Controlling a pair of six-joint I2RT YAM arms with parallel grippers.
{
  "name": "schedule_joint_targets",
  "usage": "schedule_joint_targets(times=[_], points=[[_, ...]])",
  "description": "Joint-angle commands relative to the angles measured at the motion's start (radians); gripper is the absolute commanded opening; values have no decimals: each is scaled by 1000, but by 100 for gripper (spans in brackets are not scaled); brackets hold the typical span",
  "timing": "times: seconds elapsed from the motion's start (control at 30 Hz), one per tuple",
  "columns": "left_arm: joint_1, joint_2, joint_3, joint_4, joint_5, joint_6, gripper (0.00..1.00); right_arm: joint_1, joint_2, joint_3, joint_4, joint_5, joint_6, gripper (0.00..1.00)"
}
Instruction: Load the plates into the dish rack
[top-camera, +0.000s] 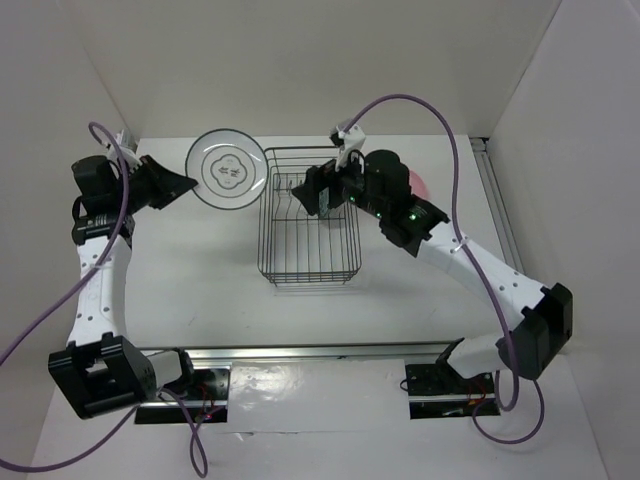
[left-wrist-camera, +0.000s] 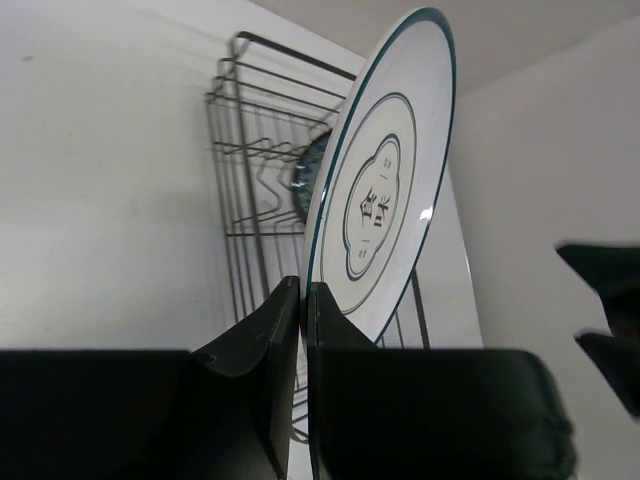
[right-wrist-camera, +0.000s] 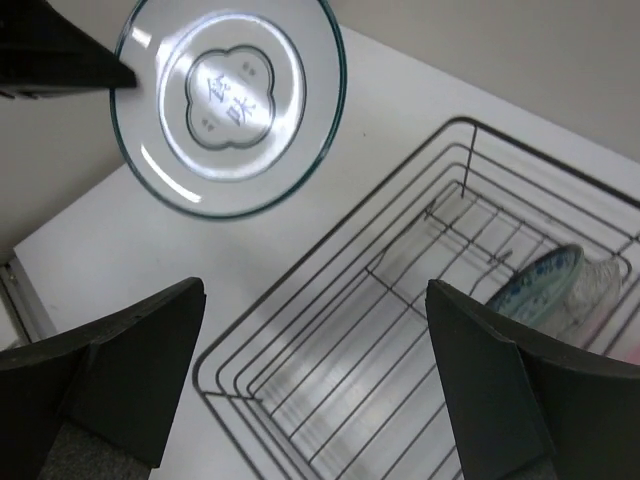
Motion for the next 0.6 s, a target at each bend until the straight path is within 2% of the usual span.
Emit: schedule_joint_targets(times=[0.0, 0.13, 0.3, 0.4, 0.5, 0.57], points=[[-22, -64, -17, 142, 242, 78, 0, -82, 54, 67, 212, -296, -31, 98], [-50, -93, -89, 303, 379, 11, 0, -139, 119, 102, 249, -466, -11, 96], [-50, -102, -100, 332, 419, -9, 0, -159, 140, 124, 287, -523, 25, 95], [-59, -102, -120, 363, 428, -29, 0, -159, 159, 133, 287, -549, 45, 88], [-59, -102, -120, 378, 447, -38, 0, -159, 168, 133, 308, -559, 54, 69], [-59, -102, -120, 392, 447, -49, 0, -159, 180, 133, 308, -569, 76, 66]])
